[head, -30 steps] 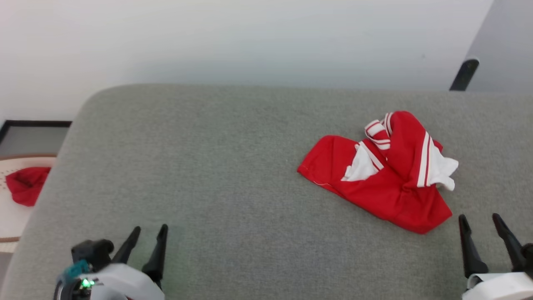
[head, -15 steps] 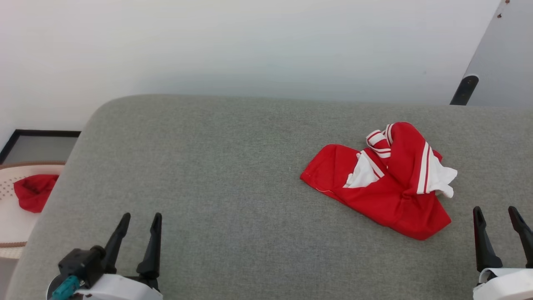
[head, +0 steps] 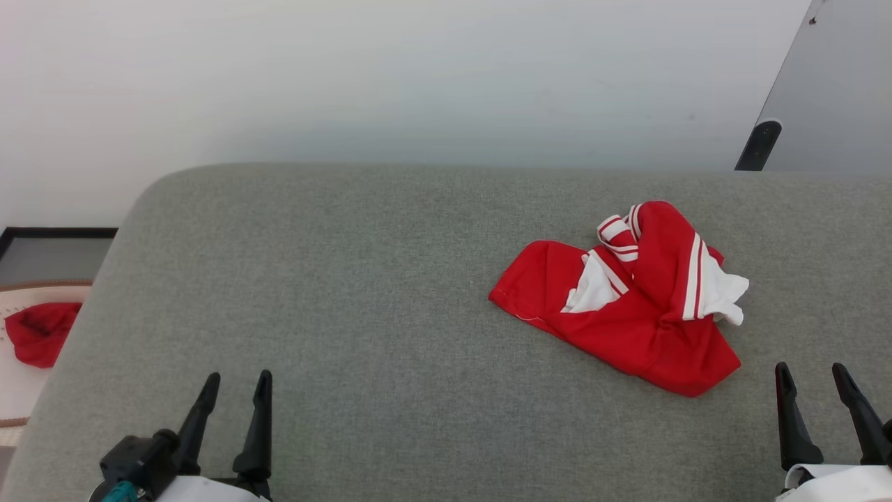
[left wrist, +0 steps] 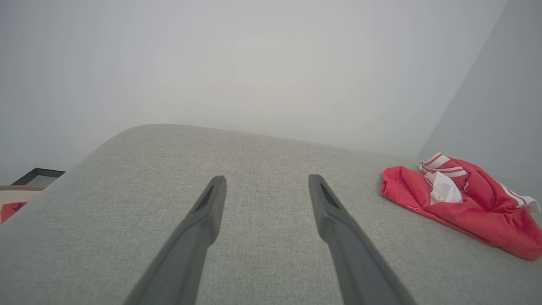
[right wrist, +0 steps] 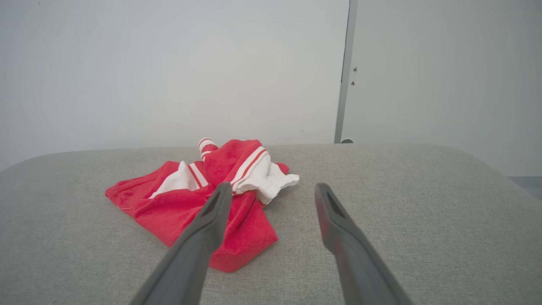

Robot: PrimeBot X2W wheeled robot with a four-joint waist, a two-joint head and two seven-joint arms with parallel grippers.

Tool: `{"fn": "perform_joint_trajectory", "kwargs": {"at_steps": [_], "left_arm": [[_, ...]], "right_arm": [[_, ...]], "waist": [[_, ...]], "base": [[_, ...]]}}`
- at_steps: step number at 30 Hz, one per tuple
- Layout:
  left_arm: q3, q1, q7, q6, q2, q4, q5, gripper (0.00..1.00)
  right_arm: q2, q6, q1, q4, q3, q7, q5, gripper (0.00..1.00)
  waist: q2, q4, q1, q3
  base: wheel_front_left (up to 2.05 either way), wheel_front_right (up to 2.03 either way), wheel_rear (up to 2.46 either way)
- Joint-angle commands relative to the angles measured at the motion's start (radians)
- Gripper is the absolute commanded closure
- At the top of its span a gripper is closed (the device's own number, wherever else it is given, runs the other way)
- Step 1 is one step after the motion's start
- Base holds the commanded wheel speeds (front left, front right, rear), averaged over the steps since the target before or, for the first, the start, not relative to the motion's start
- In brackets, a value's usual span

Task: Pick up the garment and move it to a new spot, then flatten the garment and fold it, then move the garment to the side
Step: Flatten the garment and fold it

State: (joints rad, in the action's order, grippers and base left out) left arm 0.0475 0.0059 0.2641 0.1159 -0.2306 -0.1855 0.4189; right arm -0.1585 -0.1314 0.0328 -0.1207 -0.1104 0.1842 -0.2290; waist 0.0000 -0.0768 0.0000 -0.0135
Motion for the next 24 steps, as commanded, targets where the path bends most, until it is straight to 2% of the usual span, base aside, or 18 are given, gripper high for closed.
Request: {"fn": "perform_joint_trajectory", "kwargs": {"at_steps": [1,16,20,24], "left_arm": [[-0.006,0.011,0.0,0.007,0.001,0.001,-0.008,0.0],[-0.02,0.019,0.0,0.016,0.014,0.002,-0.024,0.0],[-0.03,0.026,0.0,0.014,0.023,0.001,-0.019,0.0],[-0.027,0.012,0.0,0.015,0.028,-0.002,-0.024,0.0]], "right_arm": [[0.001,0.001,-0.007,-0.003,0.002,0.004,-0.002,0.0],[-0.007,0.001,-0.025,-0.021,0.029,-0.001,0.0,0.0],[-0.057,0.001,-0.096,-0.042,0.078,-0.076,0.009,0.0],[-0.114,0.001,-0.201,-0.082,0.103,-0.235,-0.02,0.0]], "waist": [[0.0,0.001,0.0,0.004],[0.0,0.002,0.0,0.012],[0.0,0.015,0.0,-0.001],[0.0,0.017,0.0,-0.017]], "base": [[0.0,0.0,0.0],[0.0,0.0,0.0],[0.0,0.0,0.0],[0.0,0.0,0.0]]}}
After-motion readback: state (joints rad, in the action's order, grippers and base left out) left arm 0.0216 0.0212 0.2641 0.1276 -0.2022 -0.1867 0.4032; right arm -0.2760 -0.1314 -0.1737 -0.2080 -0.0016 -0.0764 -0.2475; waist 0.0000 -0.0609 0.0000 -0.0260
